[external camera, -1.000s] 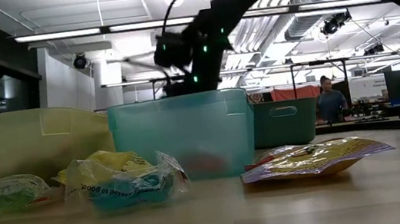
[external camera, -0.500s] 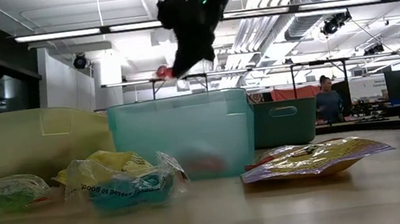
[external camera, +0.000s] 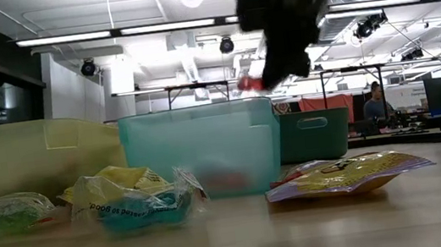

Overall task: Sort candy
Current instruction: Put the red gummy into the light blue bin

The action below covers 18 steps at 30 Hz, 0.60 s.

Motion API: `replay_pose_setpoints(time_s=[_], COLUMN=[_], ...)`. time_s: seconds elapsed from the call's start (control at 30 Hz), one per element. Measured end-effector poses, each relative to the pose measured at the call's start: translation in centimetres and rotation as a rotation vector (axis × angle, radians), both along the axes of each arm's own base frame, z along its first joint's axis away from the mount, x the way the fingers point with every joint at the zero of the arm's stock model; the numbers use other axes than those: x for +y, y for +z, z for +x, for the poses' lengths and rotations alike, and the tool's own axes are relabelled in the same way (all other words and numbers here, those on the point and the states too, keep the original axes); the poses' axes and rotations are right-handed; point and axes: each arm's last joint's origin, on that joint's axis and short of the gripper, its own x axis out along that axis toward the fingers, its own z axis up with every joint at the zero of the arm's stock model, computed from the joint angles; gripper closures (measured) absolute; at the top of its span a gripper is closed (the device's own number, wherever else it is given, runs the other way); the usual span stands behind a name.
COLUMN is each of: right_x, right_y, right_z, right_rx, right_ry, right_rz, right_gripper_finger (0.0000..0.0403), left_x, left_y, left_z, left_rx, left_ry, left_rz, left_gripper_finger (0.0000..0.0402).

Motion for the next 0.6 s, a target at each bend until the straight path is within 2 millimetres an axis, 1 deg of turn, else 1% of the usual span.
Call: replay_pose_setpoints(time_s=[0.13,0.27,0.33,0.5,0.6], right_x=[1.0,1.8,2.3,3.5,4.2], right_y=[0.8,1.5,1.5,0.6,-0.4], right_z=[-1.3,-1.1,-0.7,0.5,1.0], right_rx=[-0.171,-0.338,-0.366,-0.394,-0.386], right_ry=[-0.017,0.043,0.083,0.142,0.155], right_rz=[0.045,0.029,0.009,-0.016,-0.023], right_gripper_finger=[0.0402,0.0402,0.0402,0.0402,0.0402], left_x=[0.4,0.8,1.0,1.1,1.1], left_y=[0.0,0.0,0.0,-0.4,-0.7], left_z=[0.1,0.1,0.1,0.7,1.2], left_rx=[0.001,-0.006,-0.014,-0.011,0.003], left_ry=[0.02,0.042,0.051,0.064,0.064], left_rz=[-0.001,-0.03,-0.066,-0.137,-0.168], left_gripper_finger=[0.0213,0.0213,0.0213,0.0213,0.0213])
